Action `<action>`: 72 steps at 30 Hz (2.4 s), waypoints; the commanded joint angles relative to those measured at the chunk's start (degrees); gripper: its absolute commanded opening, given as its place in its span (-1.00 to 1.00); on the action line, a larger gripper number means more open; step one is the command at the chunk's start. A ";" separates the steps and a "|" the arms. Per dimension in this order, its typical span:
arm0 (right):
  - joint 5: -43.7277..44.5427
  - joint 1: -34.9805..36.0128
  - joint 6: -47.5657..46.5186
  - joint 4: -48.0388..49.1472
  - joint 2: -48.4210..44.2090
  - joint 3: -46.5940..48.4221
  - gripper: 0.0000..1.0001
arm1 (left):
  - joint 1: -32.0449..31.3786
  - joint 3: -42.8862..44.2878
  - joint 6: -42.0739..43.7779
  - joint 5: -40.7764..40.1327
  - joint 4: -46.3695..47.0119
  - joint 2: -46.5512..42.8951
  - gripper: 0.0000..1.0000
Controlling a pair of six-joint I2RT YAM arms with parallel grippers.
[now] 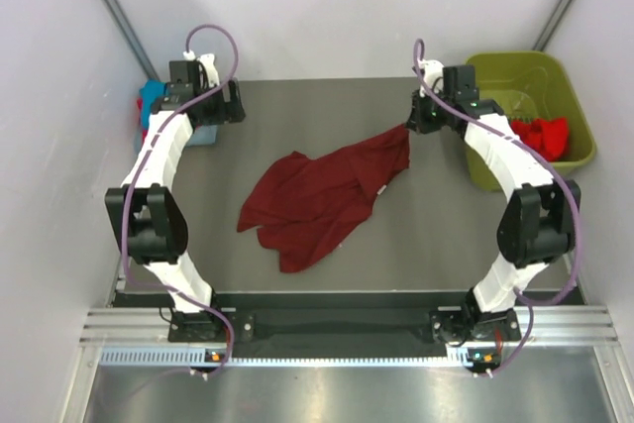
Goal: Fold and stack the t-shirts
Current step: Move the tshirt to the center of the board, then flatten the tshirt out
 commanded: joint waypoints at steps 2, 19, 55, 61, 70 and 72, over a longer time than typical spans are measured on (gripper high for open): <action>-0.59 -4.40 0.48 5.72 2.47 -0.30 -1.00 | -0.12 -8.45 1.01 7.17 -5.54 -6.32 0.84; 2.66 -7.57 4.00 6.08 12.40 6.20 -1.00 | -13.83 -22.71 15.42 7.10 -10.20 -18.02 0.89; 1.17 -10.56 8.12 7.48 15.92 15.26 -1.00 | -7.94 14.18 12.61 11.41 -17.69 15.99 -1.00; 2.13 -10.47 7.25 7.75 16.27 13.94 -1.00 | -7.67 29.48 10.42 8.33 -13.19 25.80 -1.00; 3.02 -9.42 6.02 7.66 16.28 12.36 -1.00 | -8.38 35.20 10.42 0.60 -9.68 33.31 0.03; 2.84 -9.06 6.01 7.66 15.40 11.74 -1.00 | -8.38 34.95 9.19 -0.98 -9.33 31.74 0.47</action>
